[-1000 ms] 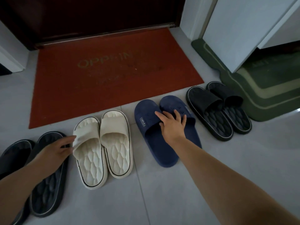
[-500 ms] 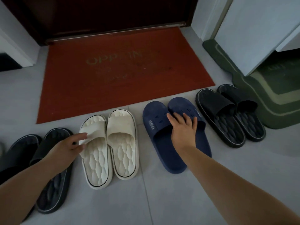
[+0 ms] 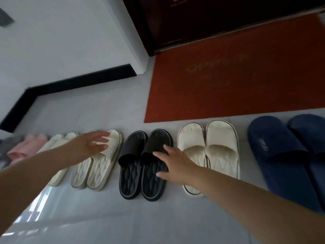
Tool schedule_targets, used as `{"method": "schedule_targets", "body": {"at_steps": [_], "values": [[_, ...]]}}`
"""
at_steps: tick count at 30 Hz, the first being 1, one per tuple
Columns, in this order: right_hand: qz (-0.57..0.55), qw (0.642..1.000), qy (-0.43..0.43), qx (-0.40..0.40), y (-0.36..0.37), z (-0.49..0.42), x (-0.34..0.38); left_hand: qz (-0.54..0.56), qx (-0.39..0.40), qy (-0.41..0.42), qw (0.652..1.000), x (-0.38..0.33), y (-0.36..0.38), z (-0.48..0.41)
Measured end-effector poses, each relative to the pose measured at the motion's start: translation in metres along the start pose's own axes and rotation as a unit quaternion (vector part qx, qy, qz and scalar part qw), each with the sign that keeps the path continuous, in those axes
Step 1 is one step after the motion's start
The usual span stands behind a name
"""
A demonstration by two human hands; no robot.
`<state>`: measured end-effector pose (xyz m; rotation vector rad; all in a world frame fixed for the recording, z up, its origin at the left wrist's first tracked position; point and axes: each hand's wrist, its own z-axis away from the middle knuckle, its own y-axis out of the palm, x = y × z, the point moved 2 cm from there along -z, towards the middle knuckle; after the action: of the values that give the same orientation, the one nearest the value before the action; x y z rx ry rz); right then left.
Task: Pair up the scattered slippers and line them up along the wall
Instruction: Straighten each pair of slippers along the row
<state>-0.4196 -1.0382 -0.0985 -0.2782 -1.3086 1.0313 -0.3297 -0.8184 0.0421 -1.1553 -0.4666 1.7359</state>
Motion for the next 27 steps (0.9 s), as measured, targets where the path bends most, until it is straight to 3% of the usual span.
{"method": "schedule_targets", "body": {"at_steps": [3,6,9,14,21,24,27], "values": [[0.001,0.997,0.067,0.042,0.011,-0.018,0.007,-0.004,0.001,-0.029,1.0,0.033,0.001,-0.026],[-0.048,0.982,0.182,0.027,0.015,-0.036,0.014,-0.109,0.068,-0.014,0.992,0.069,0.038,-0.045],[-0.073,0.97,0.233,-0.007,0.024,-0.048,0.02,-0.053,0.109,0.016,0.993,0.108,0.078,-0.064],[-0.074,0.947,0.303,-0.075,0.034,-0.062,0.027,-0.028,0.119,0.085,0.989,0.137,0.073,-0.09],[-0.008,0.943,0.33,-0.049,0.038,-0.056,0.061,-0.013,0.169,0.138,0.976,0.135,0.051,-0.103],[0.092,0.953,0.286,-0.046,0.028,-0.072,0.095,0.088,0.203,0.141,0.965,0.132,0.021,-0.104],[0.098,0.971,0.209,-0.062,0.03,-0.106,0.142,0.107,0.143,0.162,0.971,0.153,-0.035,-0.118]]}}
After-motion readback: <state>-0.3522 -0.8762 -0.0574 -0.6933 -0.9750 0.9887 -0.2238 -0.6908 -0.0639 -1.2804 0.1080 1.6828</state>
